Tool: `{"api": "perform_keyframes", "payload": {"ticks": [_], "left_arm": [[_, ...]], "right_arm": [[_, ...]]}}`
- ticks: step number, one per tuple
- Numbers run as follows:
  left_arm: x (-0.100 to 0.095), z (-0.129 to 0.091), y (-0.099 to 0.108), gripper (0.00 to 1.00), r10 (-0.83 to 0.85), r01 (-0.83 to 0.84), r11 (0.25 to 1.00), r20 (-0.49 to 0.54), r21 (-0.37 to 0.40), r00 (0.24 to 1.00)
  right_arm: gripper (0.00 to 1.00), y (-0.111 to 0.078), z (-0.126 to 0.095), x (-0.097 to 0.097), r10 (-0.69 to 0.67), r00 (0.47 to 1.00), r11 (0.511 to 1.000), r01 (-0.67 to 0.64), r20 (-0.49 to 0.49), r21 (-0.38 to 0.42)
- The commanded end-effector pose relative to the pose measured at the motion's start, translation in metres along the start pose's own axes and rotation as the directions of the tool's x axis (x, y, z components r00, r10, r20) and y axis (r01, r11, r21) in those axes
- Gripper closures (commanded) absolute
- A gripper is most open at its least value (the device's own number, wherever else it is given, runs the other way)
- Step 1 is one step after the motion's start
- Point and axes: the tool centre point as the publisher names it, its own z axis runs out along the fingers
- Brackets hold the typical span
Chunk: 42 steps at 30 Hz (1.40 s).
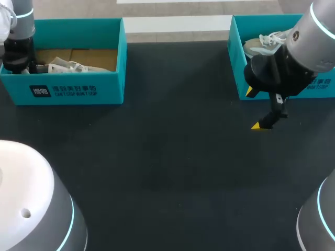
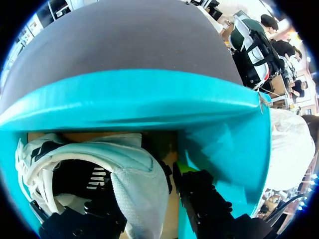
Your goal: Take the shoe out of the shoebox, open the shoe tongue, remove and reinsert the insole, then place the shoe into the shoebox
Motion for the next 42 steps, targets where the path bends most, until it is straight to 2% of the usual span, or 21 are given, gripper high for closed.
{"api": "perform_keyframes", "payload": {"ticks": [1,12,25,29,33,38,41,42], "left_arm": [[0.001,-0.006,-0.001,0.55,0.003,-0.003,1.0,0.015,-0.006,1.0],[0.0,-0.035,-0.003,0.55,0.011,-0.008,0.999,0.081,-0.039,0.997],[0.007,-0.088,0.002,0.53,-0.007,0.023,0.994,0.148,-0.108,0.989],[0.013,-0.111,-0.001,0.53,-0.012,0.035,0.991,0.173,-0.132,0.985],[0.018,-0.13,-0.005,0.51,-0.019,0.044,0.992,0.207,-0.116,0.978],[0.021,-0.15,-0.019,0.51,-0.022,0.051,0.99,0.216,-0.129,0.976],[0.024,-0.159,-0.026,0.43,-0.041,0.069,0.99,0.224,-0.12,0.974],[0.025,-0.163,-0.03,0.29,-0.056,0.086,0.989,0.233,-0.122,0.971]], "right_arm": [[0.0,0.002,0.002,-0.002,0.001,1.0,1.0,-0.001,-0.003,0.004],[0.0,0.002,0.002,-0.002,0.001,1.0,1.0,-0.001,-0.003,0.004],[0.0,0.002,0.002,-0.002,0.001,1.0,1.0,-0.001,-0.003,0.004],[0.0,0.002,0.002,-0.002,0.001,1.0,1.0,-0.001,-0.003,0.004],[0.0,0.002,0.002,-0.002,0.001,1.0,1.0,-0.001,-0.003,0.004],[0.0,0.002,0.002,-0.002,0.001,1.0,1.0,-0.001,-0.003,0.004],[0.0,0.001,0.001,-0.006,0.027,1.0,0.999,-0.027,0.0,0.021],[0.0,-0.002,0.001,-0.017,0.093,0.996,0.996,-0.092,-0.011,0.018]]}}
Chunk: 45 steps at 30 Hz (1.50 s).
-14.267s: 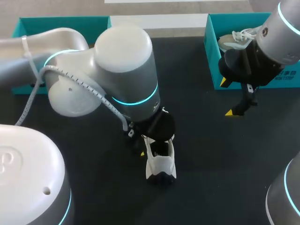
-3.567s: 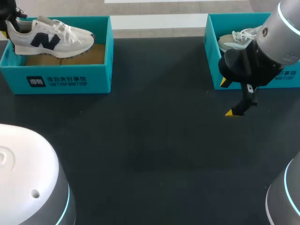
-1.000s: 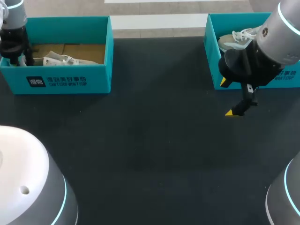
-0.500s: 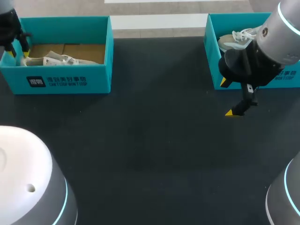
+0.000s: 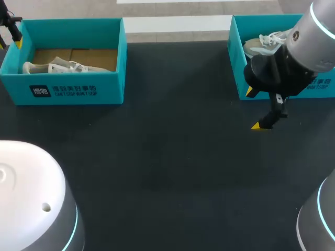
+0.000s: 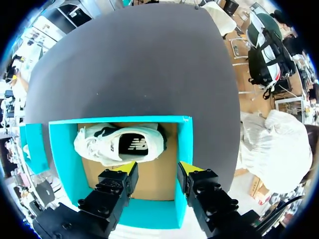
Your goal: Take the shoe out of the shoebox, open the shoe tongue, remove and reinsert the insole, then place the shoe into the shoebox
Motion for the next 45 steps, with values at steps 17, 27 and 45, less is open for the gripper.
{"api": "perform_keyframes", "payload": {"ticks": [17,27,45], "left_arm": [[0.0,-0.032,-0.022,0.0,-0.062,0.063,0.998,0.026,-0.018,0.998],[0.0,-0.032,-0.022,0.0,-0.062,0.063,0.998,0.026,-0.018,0.998],[0.0,-0.032,-0.022,0.0,-0.062,0.063,0.998,0.026,-0.018,0.998]], "right_arm": [[0.0,-0.045,-0.031,-0.138,0.82,0.566,0.571,-0.819,0.086,-0.055],[0.0,-0.045,-0.031,-0.138,0.82,0.566,0.571,-0.819,0.086,-0.055],[0.0,-0.089,-0.02,-0.209,0.946,0.23,0.255,-0.963,0.226,-0.089]]}}
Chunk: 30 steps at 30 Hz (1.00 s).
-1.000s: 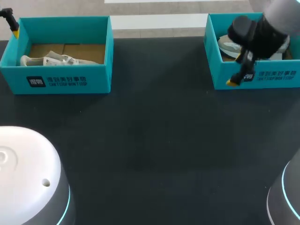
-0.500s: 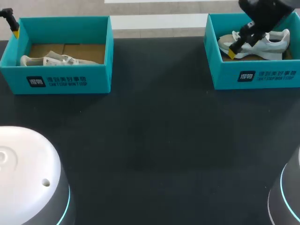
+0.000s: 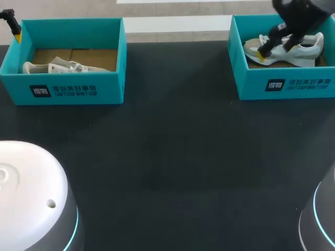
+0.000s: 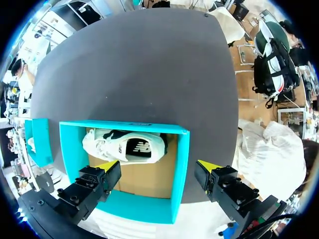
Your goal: Take the shoe out of the shoebox, open the shoe tongue, remove and reinsert the insole, then place the shoe into the shoebox
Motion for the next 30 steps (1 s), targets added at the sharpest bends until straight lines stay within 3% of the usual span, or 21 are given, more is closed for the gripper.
{"api": "perform_keyframes", "payload": {"ticks": [1,9,17,30], "left_arm": [[0.0,0.0,-0.001,0.0,0.0,0.0,1.0,-0.003,-0.002,1.0],[0.0,0.0,-0.001,0.0,0.0,0.0,1.0,-0.003,-0.002,1.0],[0.0,0.0,-0.001,0.0,0.0,0.0,1.0,-0.003,-0.002,1.0],[0.0,0.0,-0.001,0.0,0.0,0.0,1.0,-0.003,-0.002,1.0]], "right_arm": [[0.0,0.037,0.022,-0.049,0.256,0.955,0.965,-0.26,0.152,0.011],[0.0,0.06,0.032,-0.13,0.488,0.814,0.863,-0.504,0.317,-0.033],[0.0,0.078,0.041,-0.198,0.56,0.688,0.796,-0.601,0.461,-0.071],[0.0,0.079,0.042,-0.202,0.561,0.685,0.795,-0.603,0.465,-0.072]]}}
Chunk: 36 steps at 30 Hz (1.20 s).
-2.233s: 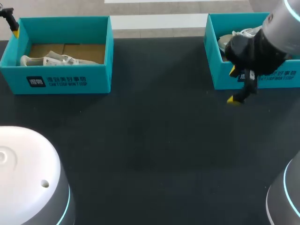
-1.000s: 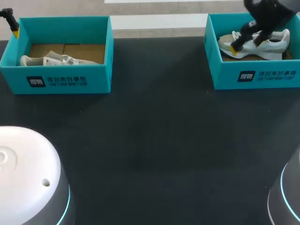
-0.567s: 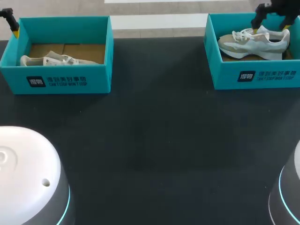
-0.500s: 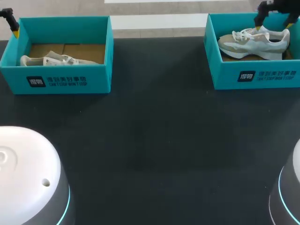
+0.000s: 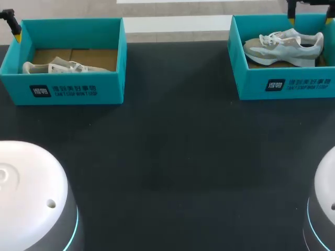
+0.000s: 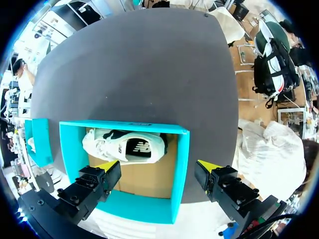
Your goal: Take the shoe out of the shoebox, open the shoe tongue, remove and reinsert the insole, then place the shoe into the shoebox
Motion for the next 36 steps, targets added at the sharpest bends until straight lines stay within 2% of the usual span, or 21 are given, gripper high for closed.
{"api": "perform_keyframes", "payload": {"ticks": [1,6,9,13,17,19,24,28,30,36], "left_arm": [[0.0,0.0,-0.001,0.0,0.0,0.0,1.0,-0.003,-0.002,1.0],[0.0,0.0,-0.001,0.0,0.0,0.0,1.0,-0.003,-0.002,1.0],[0.0,0.0,-0.001,0.0,0.0,0.0,1.0,-0.003,-0.002,1.0],[0.0,0.0,-0.001,0.0,0.0,0.0,1.0,-0.003,-0.002,1.0],[0.0,0.0,-0.001,0.0,0.0,0.0,1.0,-0.003,-0.002,1.0],[0.0,0.0,-0.001,0.0,0.0,0.0,1.0,-0.003,-0.002,1.0],[0.0,0.0,-0.001,0.0,0.0,0.0,1.0,-0.003,-0.002,1.0],[0.0,0.0,-0.001,0.0,0.0,0.0,1.0,-0.003,-0.002,1.0],[0.0,0.0,-0.001,0.0,0.0,0.0,1.0,-0.003,-0.002,1.0],[0.0,0.0,-0.001,0.0,0.0,0.0,1.0,-0.003,-0.002,1.0]], "right_arm": [[0.0,0.004,0.0,0.002,0.0,1.0,1.0,-0.001,0.018,0.011],[0.0,0.004,0.0,0.002,0.0,1.0,1.0,-0.001,0.018,0.011],[0.0,0.022,0.026,-0.014,0.059,0.996,0.998,-0.056,0.069,-0.038],[0.0,0.058,0.054,-0.034,0.121,0.989,0.986,-0.109,0.087,-0.128],[0.0,0.085,0.068,-0.043,0.174,0.984,0.971,-0.167,0.03,-0.174],[0.0,0.092,0.073,-0.046,0.146,0.988,0.976,-0.133,0.059,-0.174],[0.0,0.098,0.082,-0.051,0.101,0.992,0.983,-0.088,0.074,-0.16],[0.0,0.094,0.089,-0.057,0.087,0.991,0.987,-0.073,0.1,-0.141],[0.0,0.091,0.093,-0.063,0.116,0.984,0.983,-0.095,0.132,-0.156],[0.0,0.091,0.093,-0.063,0.116,0.984,0.983,-0.095,0.132,-0.156]]}}
